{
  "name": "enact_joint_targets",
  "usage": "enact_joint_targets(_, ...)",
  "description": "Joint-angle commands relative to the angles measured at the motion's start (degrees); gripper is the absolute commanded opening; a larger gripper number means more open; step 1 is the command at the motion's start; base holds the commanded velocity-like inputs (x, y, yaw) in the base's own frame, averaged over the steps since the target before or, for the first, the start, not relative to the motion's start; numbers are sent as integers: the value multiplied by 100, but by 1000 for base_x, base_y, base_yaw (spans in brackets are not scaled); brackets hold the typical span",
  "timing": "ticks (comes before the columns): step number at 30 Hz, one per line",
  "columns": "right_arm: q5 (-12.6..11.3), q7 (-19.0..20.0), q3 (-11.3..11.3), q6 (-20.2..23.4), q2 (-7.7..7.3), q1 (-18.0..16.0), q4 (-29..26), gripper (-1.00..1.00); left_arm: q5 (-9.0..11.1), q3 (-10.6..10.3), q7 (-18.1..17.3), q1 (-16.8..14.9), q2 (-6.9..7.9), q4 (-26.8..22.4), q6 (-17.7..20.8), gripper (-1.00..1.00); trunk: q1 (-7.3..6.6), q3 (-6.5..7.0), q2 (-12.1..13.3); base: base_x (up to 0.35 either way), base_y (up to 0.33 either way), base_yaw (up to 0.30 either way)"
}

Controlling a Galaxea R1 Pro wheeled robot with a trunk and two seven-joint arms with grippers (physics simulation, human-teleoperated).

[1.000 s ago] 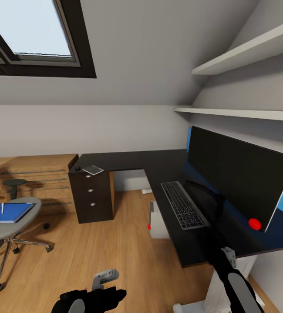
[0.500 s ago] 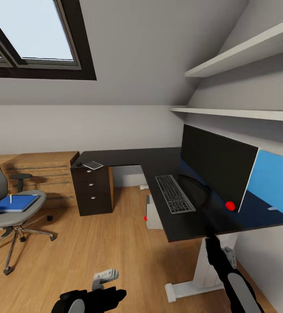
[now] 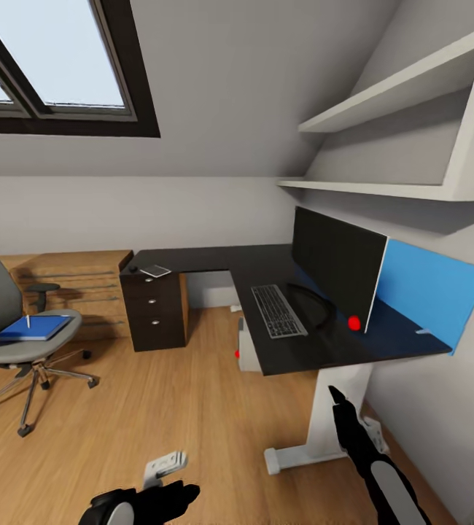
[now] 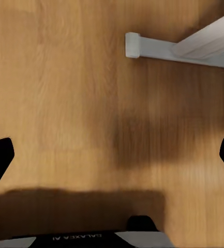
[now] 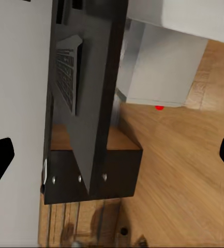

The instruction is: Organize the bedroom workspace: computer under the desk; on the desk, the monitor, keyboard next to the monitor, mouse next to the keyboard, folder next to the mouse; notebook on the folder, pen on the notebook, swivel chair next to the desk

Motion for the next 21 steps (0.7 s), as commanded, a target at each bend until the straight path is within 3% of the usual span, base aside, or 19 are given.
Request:
enact_joint_targets(1,-40,-19,37,28,0,-2,3,100,59,22,54,-2,-1,31,-38,100,-3,-6,-4,-219,-96,0)
enact_joint_targets(2,-20,-19,352,26,-9,-2,119,100,46,79,46,-1,3,130,-201,100,-3,-6,-4,-72,-31,0)
enact_joint_targets(7,118,-28,759,20,-20,-2,388,100,29,96,56,-2,65,318,-278,100,-113,84,197,-35,-15,0)
enact_joint_targets(9,363,-32,1046,16,-16,-2,655,100,-54,99,59,-3,121,550,-338,100,-157,120,277,-11,-5,0)
enact_joint_targets(10,1039,-43,1535,-29,-12,-2,1254,100,-287,93,57,-3,177,962,-653,100,-179,137,317,-3,-1,0)
enact_joint_targets(11,1189,-45,1600,-59,-11,-2,1368,100,-351,90,56,-2,182,1056,-757,100,-201,155,357,-3,-1,0)
enact_joint_targets(12,1482,-48,1697,-161,-11,-2,1570,100,-495,85,49,1,190,1263,-1001,100,-223,173,397,-2,-1,0)
enact_joint_targets(15,1885,-47,1789,-404,-6,-2,1838,100,-747,81,39,1,197,1646,-1450,100,-289,227,518,-1,0,0)
enact_joint_targets(16,2125,-44,1822,-621,-4,-2,2004,100,-923,79,34,3,200,1949,-1779,100,-311,245,558,0,0,0)
enact_joint_targets(21,2751,-15,1861,-1433,-7,-2,2461,100,-1332,77,8,4,200,2628,-2848,100,-420,335,758,0,0,0)
